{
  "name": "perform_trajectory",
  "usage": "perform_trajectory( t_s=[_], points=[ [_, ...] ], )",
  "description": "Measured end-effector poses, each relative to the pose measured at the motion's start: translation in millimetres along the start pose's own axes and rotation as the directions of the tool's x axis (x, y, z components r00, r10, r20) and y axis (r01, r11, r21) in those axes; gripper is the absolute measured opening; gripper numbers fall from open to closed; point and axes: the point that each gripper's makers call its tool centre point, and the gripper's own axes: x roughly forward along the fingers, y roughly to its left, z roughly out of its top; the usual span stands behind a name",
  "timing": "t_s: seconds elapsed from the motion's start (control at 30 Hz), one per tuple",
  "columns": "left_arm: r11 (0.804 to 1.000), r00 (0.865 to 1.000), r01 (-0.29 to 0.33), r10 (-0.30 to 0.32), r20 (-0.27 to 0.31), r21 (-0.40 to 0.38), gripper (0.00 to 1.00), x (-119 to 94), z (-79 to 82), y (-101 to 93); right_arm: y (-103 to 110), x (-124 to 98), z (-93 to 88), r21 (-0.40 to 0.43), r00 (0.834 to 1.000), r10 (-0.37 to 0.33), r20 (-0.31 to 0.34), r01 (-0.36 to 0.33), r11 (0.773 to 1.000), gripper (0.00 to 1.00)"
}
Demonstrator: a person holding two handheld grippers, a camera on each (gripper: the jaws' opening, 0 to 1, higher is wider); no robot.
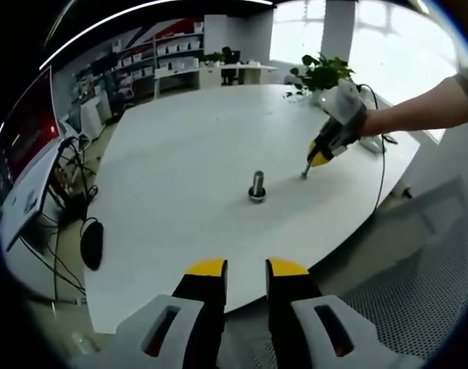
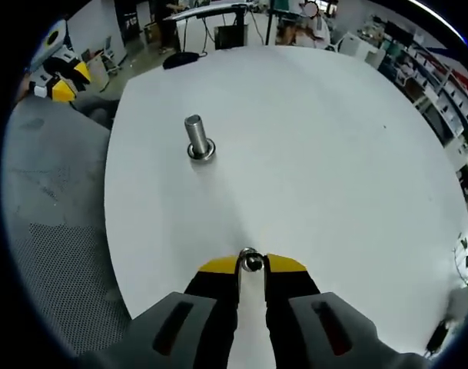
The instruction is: Place the washer onto the threaded stud by aligning its center hole with the stud, sliding it down to the base, and recovering from edge contact or off-axis alignment until the washer reaches the visible bottom stop.
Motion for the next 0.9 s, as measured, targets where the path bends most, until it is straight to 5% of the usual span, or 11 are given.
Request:
perform_trajectory(
  t_s=[0.53, 0.77, 0.9],
  points=[
    [1.000, 1.000, -0.002, 0.002, 0.004, -0.011, 0.17, -0.2, 0.0, 1.6, -2.9, 12.4, -14.4, 0.020, 0.999, 0.024, -0.047, -0.023, 1.000, 0.04],
    [1.000, 1.000, 0.000, 0.000, 0.009, -0.016, 0.17, -0.3, 1.4, 2.7, -11.2, 6.4, -10.1, 0.026, 1.000, 0.006, 0.017, -0.006, 1.000, 0.07],
    [1.000, 1.000, 0.001, -0.001, 0.007, -0.016, 0.17, 0.0, 1.1, 2.5, -33.2, -4.0, -10.4, 0.122, 0.997, -0.036, 0.073, 0.027, 0.992, 0.10]
  ],
)
